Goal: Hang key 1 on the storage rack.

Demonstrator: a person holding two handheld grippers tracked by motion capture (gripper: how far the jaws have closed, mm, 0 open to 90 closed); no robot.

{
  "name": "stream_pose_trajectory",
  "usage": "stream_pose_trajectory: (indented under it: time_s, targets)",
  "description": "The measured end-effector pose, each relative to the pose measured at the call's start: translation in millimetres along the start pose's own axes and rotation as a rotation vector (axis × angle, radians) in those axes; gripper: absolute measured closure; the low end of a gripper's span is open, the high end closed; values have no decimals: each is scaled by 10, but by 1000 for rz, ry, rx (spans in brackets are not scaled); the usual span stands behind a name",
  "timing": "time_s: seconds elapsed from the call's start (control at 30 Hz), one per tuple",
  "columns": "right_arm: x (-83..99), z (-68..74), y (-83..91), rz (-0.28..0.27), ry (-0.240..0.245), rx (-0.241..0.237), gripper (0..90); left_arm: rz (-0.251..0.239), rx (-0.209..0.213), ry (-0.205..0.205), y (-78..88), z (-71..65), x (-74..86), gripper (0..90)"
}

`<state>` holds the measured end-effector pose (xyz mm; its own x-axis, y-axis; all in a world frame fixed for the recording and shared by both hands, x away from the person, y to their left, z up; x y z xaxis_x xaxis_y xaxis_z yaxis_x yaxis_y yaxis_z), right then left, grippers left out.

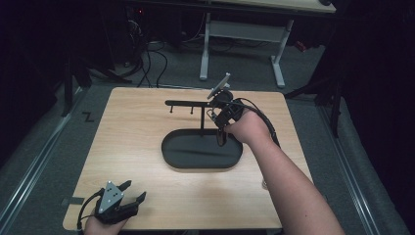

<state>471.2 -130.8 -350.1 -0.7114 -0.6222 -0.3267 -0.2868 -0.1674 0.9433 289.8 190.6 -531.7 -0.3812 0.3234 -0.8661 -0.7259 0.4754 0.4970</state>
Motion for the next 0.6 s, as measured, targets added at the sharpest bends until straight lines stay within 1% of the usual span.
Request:
stream_pose_trajectory:
  time_s: [0.03, 0.07, 0.1, 0.13, 0.17, 0.2, 0.3, 0.37, 0.43, 0.47, 0.5, 0.53, 0.57, 0.6]
  targets:
    - [1, -14, -3, -1, 6, 4, 802, 1, 1, 0, 0, -1, 0, 341]
    - [5, -16, -4, 1, -3, 8, 802, 1, 1, -1, 0, -2, 0, 341]
    - [8, -27, -10, -1, 0, 6, 803, 1, 1, -1, 1, -3, -1, 341]
    - [15, -25, -14, 2, -14, 9, 803, 1, 2, -2, 2, -3, -1, 341]
    - [15, -46, -25, -1, 4, 12, 803, 1, 2, -2, 2, -3, -1, 341]
    - [18, -45, -36, -1, -3, 13, 802, 1, 2, -1, 1, -4, 0, 341]
    - [20, -65, -100, 2, -5, 21, 803, 1, 2, -1, 0, -4, 0, 341]
    - [18, -74, -139, 3, -22, 19, 802, 2, 3, -1, 2, -3, 1, 341]
    - [7, -90, -193, 4, -26, 21, 802, 4, 4, 3, 5, -1, 3, 341]
    - [1, -97, -208, 4, -22, 26, 802, 7, 5, 3, 7, 1, 4, 341]
    - [-5, -95, -227, 5, -36, 27, 802, 7, 5, 4, 6, 3, 6, 341]
    - [-18, -107, -245, 0, -26, 31, 801, 6, 6, 6, 5, 4, 7, 341]
    - [-27, -103, -258, -4, -46, 28, 802, 7, 6, 6, 5, 5, 7, 341]
    - [-38, -118, -273, -7, -35, 34, 801, 7, 6, 6, 6, 5, 8, 341]
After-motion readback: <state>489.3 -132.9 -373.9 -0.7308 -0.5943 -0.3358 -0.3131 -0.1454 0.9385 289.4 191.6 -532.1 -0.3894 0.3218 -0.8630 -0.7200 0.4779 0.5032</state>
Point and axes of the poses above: each handheld gripper's, and its own axes: y roughly backward along the jaws, x roughly out of its underside, z roughly to its left, the point moved 3 cm from there along -y, roughly forward along the jaws, and after that the axes turned 3 degrees about -x, right-handed, at the moved point
